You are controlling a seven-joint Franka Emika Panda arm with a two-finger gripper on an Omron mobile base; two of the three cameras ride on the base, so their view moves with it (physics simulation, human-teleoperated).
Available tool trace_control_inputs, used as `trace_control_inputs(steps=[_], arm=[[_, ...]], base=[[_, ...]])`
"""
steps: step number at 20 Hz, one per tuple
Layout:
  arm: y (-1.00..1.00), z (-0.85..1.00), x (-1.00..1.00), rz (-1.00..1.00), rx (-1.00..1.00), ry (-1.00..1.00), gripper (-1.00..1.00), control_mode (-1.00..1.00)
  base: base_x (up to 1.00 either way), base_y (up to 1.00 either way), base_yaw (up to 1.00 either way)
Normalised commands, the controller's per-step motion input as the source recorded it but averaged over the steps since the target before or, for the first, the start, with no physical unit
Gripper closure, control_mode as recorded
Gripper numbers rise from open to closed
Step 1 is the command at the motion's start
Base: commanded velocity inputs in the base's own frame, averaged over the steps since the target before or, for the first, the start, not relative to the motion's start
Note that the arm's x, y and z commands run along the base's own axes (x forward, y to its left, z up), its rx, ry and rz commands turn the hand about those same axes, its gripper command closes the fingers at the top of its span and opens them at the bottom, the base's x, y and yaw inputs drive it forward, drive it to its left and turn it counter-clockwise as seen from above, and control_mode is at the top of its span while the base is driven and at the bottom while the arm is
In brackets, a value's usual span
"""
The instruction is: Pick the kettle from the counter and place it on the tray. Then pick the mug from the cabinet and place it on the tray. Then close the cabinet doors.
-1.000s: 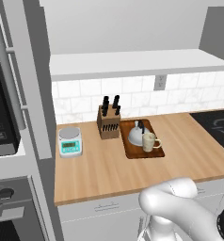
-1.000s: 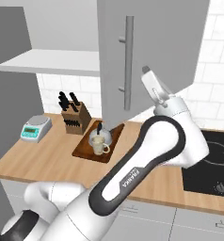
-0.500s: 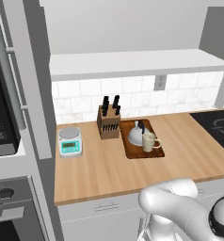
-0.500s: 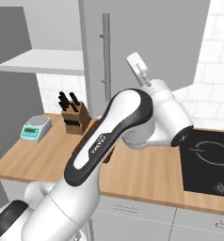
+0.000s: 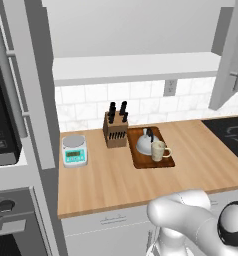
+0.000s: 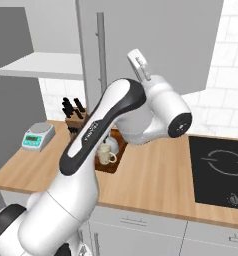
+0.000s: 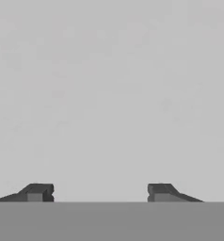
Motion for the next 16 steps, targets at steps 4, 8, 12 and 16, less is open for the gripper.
trace_control_inputs(steps=[4,8,12,16], arm=[[0.45,-0.23,0.63,-0.06,0.00,0.15,-1.00,-1.00],[0.50,-0.36,0.64,-0.06,0.00,0.02,-1.00,-1.00],[0.56,-0.33,0.70,-0.08,0.00,0.01,-1.00,-1.00],[0.53,-0.34,0.72,-0.07,0.00,0.00,-1.00,-1.00]], base=[[0.00,0.00,0.00],[0.00,0.00,0.00],[0.00,0.00,0.00],[0.00,0.00,0.00]])
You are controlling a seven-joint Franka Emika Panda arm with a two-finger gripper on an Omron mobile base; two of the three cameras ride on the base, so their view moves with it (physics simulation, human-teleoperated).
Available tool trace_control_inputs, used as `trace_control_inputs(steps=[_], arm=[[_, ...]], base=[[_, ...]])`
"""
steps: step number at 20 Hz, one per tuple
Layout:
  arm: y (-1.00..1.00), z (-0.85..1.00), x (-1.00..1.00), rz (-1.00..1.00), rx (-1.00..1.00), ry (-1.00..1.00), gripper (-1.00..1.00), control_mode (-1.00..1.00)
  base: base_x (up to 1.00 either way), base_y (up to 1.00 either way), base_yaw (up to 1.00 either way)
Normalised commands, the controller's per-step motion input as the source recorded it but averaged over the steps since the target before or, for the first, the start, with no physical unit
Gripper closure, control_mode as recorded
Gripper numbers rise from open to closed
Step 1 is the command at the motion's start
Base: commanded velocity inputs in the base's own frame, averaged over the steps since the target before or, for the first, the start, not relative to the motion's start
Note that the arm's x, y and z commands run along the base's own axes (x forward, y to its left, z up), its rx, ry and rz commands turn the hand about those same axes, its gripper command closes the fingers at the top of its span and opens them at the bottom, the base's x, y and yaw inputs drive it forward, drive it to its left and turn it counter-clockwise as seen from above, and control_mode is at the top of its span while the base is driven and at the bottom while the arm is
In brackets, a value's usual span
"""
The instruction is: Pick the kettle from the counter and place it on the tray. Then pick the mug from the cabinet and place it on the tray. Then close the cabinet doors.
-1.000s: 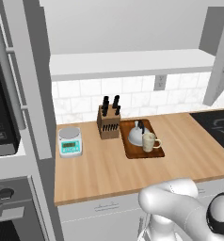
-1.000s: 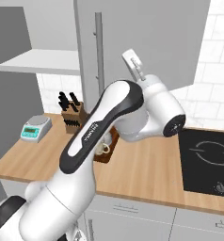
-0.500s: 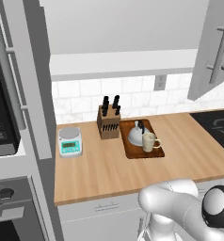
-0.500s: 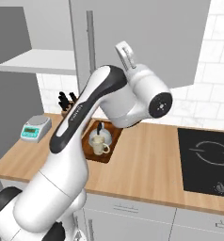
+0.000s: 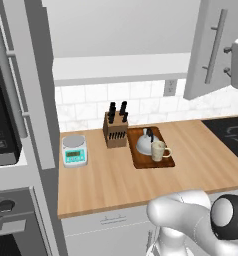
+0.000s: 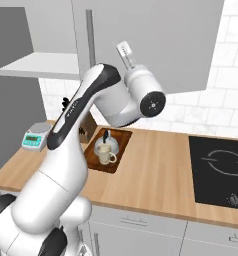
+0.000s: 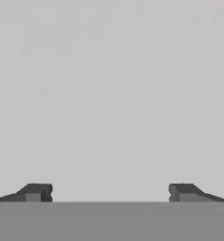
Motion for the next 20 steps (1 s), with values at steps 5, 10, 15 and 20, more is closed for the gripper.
trace_control_inputs(steps=[5,10,15,20], arm=[[0.45,-0.13,0.70,-0.05,0.00,0.00,-1.00,-1.00],[0.42,-0.10,0.70,-0.07,0.02,0.00,-1.00,-1.00],[0.46,-0.02,0.74,-0.09,0.01,0.00,-1.00,-1.00],[0.18,0.00,0.65,-0.07,0.04,0.02,-1.00,-1.00]], base=[[0.00,0.00,0.00],[0.00,0.00,0.00],[0.00,0.00,0.00],[0.00,0.00,0.00]])
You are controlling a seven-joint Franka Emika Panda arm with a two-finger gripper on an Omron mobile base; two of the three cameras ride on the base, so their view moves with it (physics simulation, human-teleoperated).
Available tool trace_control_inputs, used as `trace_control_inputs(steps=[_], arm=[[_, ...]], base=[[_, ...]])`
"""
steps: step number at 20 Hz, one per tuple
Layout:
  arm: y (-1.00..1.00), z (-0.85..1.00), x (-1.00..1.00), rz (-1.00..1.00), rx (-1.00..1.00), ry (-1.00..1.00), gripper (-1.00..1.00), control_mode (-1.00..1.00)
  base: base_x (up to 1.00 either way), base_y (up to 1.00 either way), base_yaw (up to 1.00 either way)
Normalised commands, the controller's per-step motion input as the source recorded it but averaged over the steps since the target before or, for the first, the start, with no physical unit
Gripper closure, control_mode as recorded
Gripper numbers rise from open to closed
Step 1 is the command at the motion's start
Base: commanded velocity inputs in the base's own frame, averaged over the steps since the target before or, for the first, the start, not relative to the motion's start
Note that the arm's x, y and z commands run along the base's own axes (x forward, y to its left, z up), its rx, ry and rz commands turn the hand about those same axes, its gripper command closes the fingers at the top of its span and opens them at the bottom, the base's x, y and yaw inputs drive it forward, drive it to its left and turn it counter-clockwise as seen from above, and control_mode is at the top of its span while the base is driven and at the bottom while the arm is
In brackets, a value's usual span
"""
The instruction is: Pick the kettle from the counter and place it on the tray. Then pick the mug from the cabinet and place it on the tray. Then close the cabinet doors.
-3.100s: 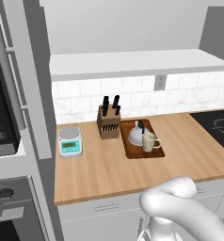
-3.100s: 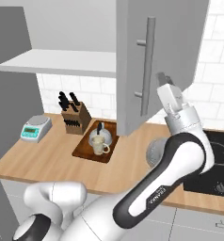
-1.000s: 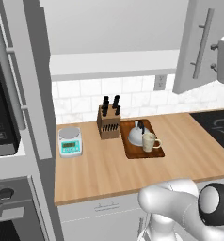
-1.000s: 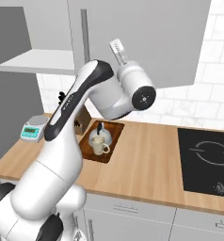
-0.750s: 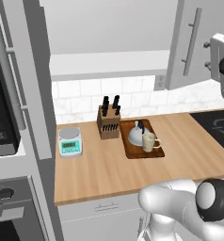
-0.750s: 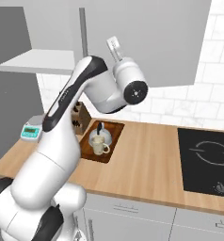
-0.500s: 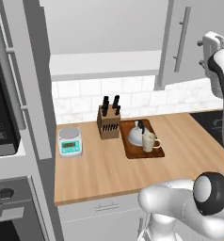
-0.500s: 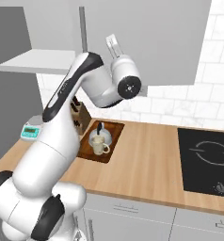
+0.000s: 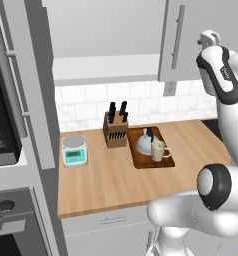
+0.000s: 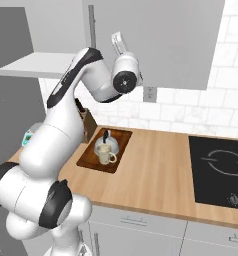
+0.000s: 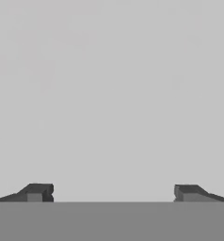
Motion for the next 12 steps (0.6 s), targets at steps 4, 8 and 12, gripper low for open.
trace_control_inputs(steps=[4,8,12], arm=[[0.03,0.00,0.69,-0.05,0.05,0.05,-1.00,-1.00],[0.00,-0.02,0.67,-0.03,0.06,0.05,-1.00,-1.00],[0.00,-0.13,0.54,-0.02,0.05,0.04,-1.00,-1.00]], base=[[0.00,0.00,0.00],[0.00,0.00,0.00],[0.00,0.00,0.00]])
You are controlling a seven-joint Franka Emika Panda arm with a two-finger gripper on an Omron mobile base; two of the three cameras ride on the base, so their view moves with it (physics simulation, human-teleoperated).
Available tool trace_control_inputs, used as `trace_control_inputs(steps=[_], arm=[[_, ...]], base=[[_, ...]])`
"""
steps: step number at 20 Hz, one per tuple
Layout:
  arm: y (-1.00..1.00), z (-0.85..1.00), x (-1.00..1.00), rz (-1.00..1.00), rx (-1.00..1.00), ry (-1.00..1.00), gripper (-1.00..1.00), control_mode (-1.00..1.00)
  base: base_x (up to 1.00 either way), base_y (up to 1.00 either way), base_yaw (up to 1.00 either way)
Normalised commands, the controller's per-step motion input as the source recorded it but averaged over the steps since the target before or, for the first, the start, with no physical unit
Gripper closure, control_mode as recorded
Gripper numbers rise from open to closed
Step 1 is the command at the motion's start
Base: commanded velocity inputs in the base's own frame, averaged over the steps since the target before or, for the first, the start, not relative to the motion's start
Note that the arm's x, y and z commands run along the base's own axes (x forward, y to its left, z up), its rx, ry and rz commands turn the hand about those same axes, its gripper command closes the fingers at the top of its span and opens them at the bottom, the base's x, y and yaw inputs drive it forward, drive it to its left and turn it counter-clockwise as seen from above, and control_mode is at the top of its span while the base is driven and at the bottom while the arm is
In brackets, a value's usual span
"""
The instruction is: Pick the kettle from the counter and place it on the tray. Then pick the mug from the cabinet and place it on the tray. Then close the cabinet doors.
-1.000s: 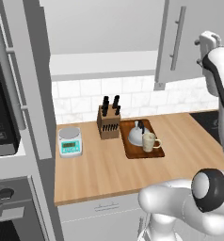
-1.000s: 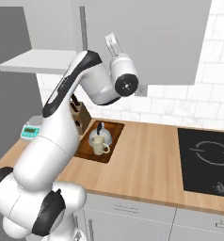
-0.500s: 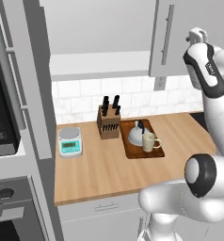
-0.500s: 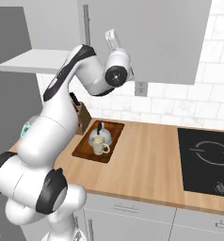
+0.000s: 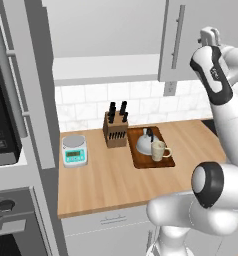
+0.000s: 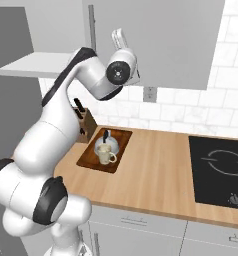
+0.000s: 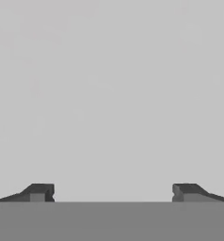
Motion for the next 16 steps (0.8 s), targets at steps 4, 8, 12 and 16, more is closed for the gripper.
trace_control_inputs(steps=[4,8,12,16], arm=[[0.00,-0.23,0.23,0.00,0.05,0.00,-1.00,-1.00],[0.00,0.04,-0.33,0.00,0.01,0.04,-1.00,-1.00],[0.00,0.12,-0.96,0.00,-0.08,0.13,-1.00,-1.00],[0.04,0.00,-0.93,0.00,-0.18,0.26,-1.00,-1.00]], base=[[0.00,0.00,0.00],[0.00,0.00,0.00],[0.00,0.00,0.00],[0.00,0.00,0.00]])
